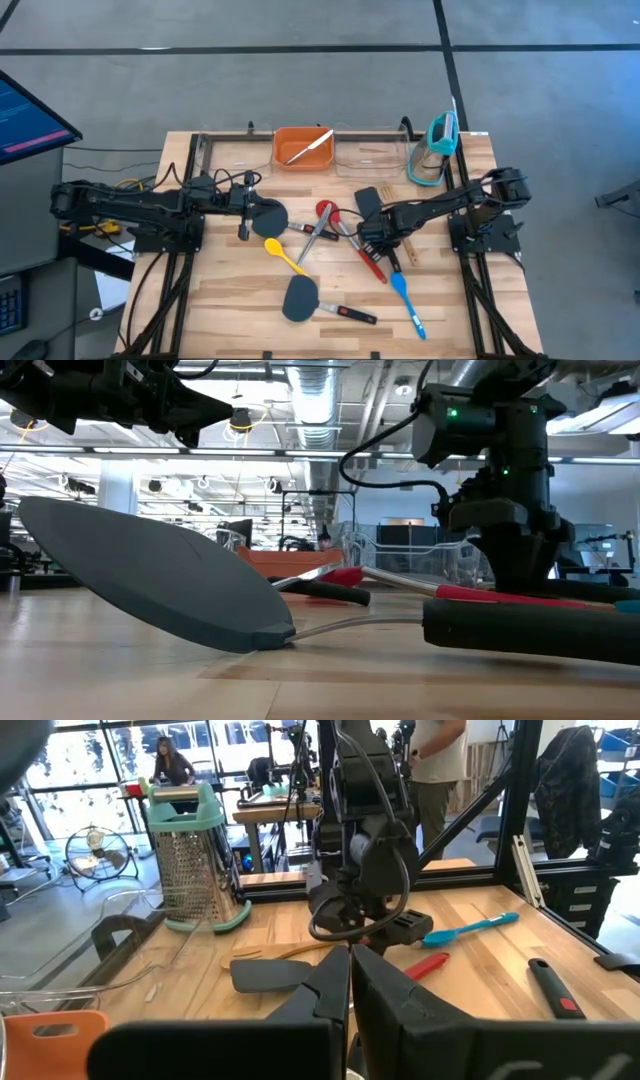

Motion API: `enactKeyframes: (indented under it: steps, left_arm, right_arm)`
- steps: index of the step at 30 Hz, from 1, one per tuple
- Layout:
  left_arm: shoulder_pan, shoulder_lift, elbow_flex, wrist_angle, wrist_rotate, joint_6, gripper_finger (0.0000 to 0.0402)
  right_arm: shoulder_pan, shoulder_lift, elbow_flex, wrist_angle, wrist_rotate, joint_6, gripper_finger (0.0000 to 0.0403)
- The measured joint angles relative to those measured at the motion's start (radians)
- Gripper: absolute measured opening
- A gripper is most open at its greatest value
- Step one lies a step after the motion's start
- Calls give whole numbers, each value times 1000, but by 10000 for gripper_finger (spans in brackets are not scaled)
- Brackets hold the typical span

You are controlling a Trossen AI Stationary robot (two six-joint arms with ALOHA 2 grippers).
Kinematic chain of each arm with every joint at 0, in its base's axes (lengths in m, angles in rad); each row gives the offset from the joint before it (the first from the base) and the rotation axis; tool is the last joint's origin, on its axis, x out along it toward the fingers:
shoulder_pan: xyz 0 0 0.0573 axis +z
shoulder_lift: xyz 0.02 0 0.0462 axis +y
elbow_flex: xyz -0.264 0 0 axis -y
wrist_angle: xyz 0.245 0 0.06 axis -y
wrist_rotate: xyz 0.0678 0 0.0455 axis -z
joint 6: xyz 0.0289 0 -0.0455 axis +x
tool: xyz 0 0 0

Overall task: Pick & Place Kitchen Items
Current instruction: Put the black spatula into the left transparent bin

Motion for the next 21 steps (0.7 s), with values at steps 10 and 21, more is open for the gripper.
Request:
enactKeyframes:
  steps: [10, 21]
  left_arm:
    - [0, 0, 0, 0, 0, 0, 2]
    - [0, 0, 0, 0, 0, 0, 2]
  right_arm:
    - [0, -58, -1, -4, 3, -4, 102]
    - [-1, -250, 58, -109, 196, -2, 102]
